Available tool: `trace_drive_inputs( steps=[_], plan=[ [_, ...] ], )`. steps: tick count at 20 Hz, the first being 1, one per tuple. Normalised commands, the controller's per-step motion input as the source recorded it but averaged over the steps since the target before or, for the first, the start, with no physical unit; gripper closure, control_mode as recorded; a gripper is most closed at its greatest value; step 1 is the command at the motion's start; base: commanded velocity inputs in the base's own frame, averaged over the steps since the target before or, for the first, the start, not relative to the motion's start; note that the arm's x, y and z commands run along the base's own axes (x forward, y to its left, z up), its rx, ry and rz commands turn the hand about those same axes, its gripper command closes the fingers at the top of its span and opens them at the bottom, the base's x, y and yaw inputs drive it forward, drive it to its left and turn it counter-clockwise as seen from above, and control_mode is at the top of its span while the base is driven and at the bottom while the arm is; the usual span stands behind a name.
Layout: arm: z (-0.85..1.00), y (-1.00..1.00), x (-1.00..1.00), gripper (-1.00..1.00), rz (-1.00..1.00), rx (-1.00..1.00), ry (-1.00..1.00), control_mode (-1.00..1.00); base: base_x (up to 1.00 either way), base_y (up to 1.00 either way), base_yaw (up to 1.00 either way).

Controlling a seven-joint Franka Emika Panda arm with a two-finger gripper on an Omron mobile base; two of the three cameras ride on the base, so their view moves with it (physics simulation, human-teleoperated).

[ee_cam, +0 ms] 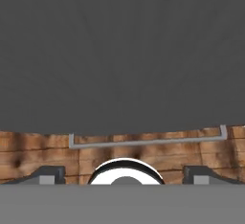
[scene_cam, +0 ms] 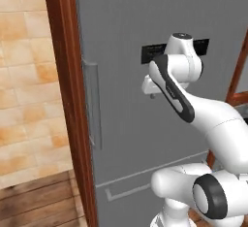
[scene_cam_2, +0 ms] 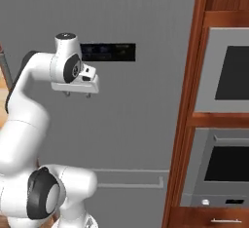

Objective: Open the fridge, remove the apple, corn, and chicken drumstick, and place them on any counter.

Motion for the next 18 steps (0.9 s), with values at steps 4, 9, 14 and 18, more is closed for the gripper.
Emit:
trace_drive_inputs(
  steps=[4,9,14,18],
  plan=[
    [0.00,0.00,0.00,-1.00,0.00,0.00,0.00,1.00,-0.32,0.75,-0.41],
    [0.00,0.00,0.00,-1.00,0.00,0.00,0.00,1.00,-0.59,0.48,-0.38],
    [0.00,0.00,0.00,-1.00,0.00,0.00,0.00,1.00,-0.51,0.56,-0.36],
    [0.00,0.00,0.00,-1.00,0.00,0.00,0.00,1.00,-0.44,0.50,-0.37]
  ],
)
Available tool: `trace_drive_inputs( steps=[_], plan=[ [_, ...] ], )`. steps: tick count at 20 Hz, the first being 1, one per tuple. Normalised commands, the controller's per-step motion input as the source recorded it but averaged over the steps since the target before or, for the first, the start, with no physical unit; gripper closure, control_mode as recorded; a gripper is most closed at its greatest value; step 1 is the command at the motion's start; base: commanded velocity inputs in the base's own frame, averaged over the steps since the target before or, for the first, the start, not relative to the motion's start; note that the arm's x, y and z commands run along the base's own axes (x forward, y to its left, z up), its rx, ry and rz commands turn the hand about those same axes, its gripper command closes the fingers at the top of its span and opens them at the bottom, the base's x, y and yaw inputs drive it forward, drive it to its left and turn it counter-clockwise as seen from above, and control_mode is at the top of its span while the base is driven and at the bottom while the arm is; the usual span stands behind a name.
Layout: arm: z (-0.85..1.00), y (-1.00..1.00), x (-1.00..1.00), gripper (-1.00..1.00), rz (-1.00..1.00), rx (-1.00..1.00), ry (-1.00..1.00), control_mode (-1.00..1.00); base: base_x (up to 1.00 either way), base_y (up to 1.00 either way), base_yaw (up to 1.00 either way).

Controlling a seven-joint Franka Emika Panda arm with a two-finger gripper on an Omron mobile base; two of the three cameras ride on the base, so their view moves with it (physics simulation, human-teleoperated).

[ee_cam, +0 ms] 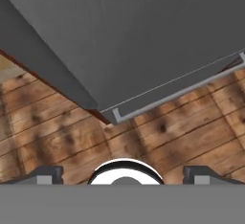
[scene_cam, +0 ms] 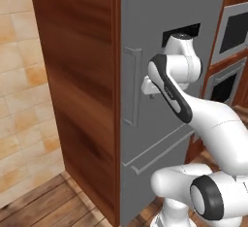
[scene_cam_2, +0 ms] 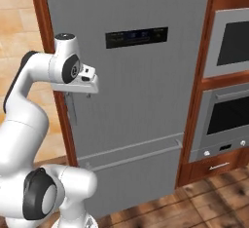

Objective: Open the fridge, remove the apple, corn, and chicken drumstick, and place them on any counter.

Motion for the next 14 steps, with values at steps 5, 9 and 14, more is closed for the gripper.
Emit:
trace_drive_inputs(
  steps=[5,9,14],
  plan=[
    [0.00,0.12,-0.04,-1.00,-0.11,0.00,-0.03,-1.00,-0.20,0.28,-0.22],
    [0.00,0.49,0.01,-1.00,-0.02,0.05,-0.31,-1.00,0.00,0.00,0.00],
    [0.00,0.29,0.52,-1.00,0.01,0.11,-0.26,-1.00,0.00,0.00,0.00]
  ],
)
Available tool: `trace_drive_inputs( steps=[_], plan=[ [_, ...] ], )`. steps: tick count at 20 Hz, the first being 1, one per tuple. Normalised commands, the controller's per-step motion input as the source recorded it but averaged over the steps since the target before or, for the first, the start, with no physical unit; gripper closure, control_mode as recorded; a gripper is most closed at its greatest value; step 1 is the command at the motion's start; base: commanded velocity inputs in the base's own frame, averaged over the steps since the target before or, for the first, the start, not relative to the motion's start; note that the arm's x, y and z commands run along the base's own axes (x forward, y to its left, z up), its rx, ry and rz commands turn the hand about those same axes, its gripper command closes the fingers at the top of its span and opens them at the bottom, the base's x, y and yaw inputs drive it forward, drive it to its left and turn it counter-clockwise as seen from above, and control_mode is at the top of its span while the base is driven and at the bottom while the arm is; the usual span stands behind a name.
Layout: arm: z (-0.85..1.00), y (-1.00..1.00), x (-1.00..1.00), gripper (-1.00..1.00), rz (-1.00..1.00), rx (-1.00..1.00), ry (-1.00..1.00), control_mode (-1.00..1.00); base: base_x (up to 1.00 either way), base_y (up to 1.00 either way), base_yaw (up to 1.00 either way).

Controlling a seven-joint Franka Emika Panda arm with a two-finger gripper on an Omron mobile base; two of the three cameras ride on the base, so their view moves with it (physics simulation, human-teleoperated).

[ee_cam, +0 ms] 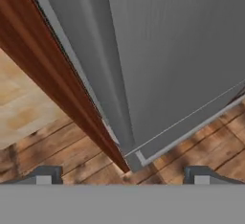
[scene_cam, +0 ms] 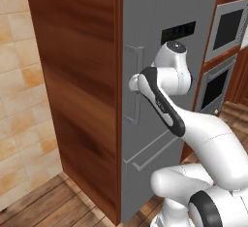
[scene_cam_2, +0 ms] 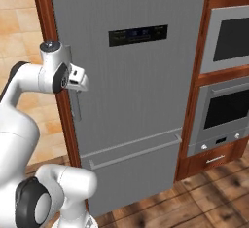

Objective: Open the fridge, remove the apple, corn, and chicken drumstick, and place them on any counter.

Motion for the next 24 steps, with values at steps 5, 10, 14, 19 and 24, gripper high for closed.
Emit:
trace_drive_inputs(
  steps=[5,10,14,19,24],
  plan=[
    [0.00,0.00,0.76,-1.00,0.00,0.06,-0.12,-1.00,0.00,0.00,0.00],
    [-0.05,0.20,0.72,-1.00,0.02,0.07,-0.04,-1.00,0.00,0.00,0.00],
    [-0.12,0.17,0.63,-1.00,0.01,0.04,-0.03,-1.00,0.00,0.00,0.00],
    [-0.27,0.03,0.10,1.00,0.00,0.00,-0.27,-1.00,0.00,0.00,0.00],
    [-0.44,-0.13,-0.01,1.00,-0.12,0.00,-0.52,-1.00,0.00,0.00,0.00]
  ],
)
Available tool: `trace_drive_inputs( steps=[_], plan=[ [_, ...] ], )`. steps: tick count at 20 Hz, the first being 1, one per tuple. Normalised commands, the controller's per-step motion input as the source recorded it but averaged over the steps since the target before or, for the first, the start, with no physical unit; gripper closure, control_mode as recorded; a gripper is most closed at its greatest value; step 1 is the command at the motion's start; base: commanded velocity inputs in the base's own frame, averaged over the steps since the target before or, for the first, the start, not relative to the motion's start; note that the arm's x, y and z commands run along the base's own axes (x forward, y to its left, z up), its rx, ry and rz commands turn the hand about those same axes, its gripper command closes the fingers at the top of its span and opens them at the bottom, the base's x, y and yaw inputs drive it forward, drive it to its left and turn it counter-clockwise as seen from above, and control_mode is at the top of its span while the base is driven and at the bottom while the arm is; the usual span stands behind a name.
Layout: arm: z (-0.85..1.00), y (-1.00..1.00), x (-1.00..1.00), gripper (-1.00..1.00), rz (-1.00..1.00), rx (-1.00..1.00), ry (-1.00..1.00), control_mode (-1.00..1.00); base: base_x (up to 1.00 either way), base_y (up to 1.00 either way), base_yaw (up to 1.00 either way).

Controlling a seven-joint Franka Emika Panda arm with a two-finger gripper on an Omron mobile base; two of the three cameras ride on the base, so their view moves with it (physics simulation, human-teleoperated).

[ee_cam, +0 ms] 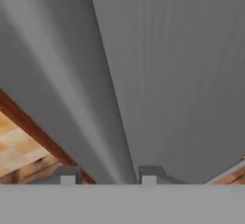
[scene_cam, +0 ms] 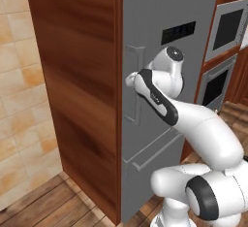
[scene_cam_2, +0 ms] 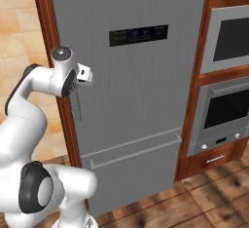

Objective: Open the fridge, remove the apple, corn, and chicken drumstick, and place them on any counter.

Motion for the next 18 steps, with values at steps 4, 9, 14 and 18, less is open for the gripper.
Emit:
trace_drive_inputs(
  steps=[4,9,14,18],
  plan=[
    [-0.33,-0.92,-0.31,1.00,-0.32,0.00,-0.34,-1.00,0.00,0.00,0.00],
    [-0.07,-1.00,-0.51,1.00,-0.31,0.00,-0.23,-1.00,0.00,0.00,0.00],
    [0.00,-1.00,-0.83,1.00,-0.18,0.09,-0.16,-1.00,0.00,0.00,0.00],
    [0.09,-1.00,-1.00,1.00,-0.09,0.19,-0.15,-1.00,0.00,0.00,0.00]
  ],
)
